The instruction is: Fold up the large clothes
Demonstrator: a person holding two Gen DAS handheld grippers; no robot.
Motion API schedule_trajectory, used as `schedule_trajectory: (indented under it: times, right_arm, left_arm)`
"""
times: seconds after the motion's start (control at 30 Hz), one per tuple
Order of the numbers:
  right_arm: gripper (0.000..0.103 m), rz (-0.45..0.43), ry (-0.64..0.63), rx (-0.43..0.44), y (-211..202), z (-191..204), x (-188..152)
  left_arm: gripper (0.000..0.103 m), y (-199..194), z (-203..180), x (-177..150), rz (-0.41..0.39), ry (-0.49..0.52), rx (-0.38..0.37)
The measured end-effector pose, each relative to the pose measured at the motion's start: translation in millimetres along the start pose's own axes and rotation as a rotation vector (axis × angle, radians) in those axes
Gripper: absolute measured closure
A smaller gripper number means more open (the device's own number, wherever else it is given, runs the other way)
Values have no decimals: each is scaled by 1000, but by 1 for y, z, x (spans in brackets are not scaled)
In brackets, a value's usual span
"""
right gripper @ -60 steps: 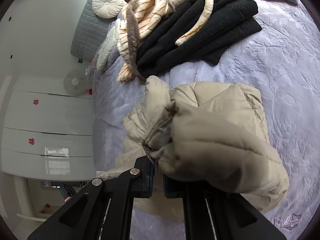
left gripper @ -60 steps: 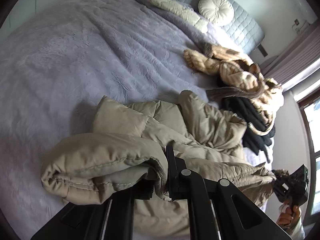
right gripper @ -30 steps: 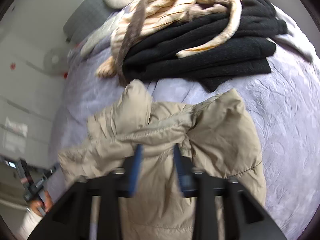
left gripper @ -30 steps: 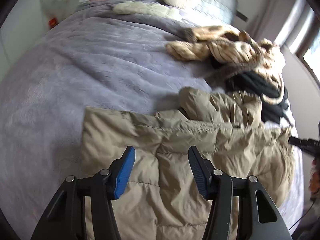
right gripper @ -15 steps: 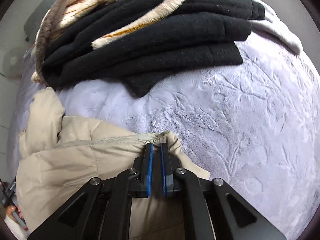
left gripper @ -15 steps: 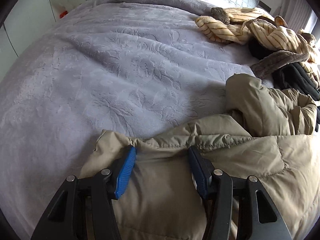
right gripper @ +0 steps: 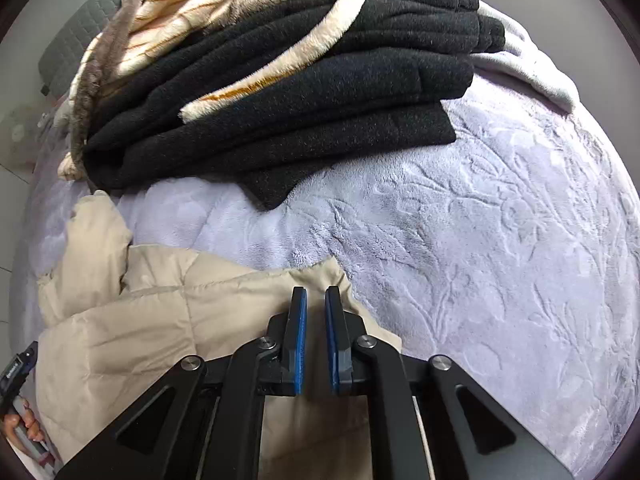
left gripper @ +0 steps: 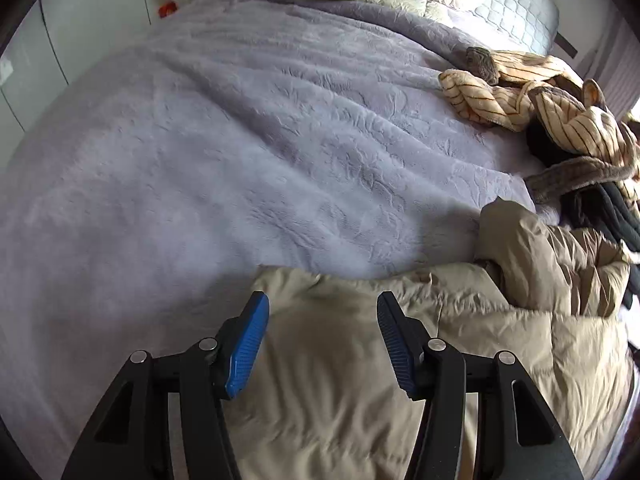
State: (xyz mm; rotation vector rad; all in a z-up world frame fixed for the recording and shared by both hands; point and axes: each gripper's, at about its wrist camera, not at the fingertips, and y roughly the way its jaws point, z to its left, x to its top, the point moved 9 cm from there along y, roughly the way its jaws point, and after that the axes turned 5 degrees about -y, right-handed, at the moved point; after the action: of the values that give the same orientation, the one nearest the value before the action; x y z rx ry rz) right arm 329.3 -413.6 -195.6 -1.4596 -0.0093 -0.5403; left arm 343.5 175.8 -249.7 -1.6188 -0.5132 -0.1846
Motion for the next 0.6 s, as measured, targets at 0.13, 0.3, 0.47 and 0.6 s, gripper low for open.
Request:
schedule_trajectory:
  times: [0.13,0.3,0.47,0.6]
  right_arm:
    - [90,-8,7,47,-40,4,-21]
    - [73,15,15,98,-71,24,-76]
    - [62,76,19,154,-89,50,-146]
    - [56,127,30,200,-94,58,-184]
  left_arm:
    - [45,-34,3,-15,1,46,7]
    - [45,-66,-3,-66,69,56,-28]
    - [45,-83,-11,-121,140,83,-32]
    - [24,-91,-16,-158,182,97,-28]
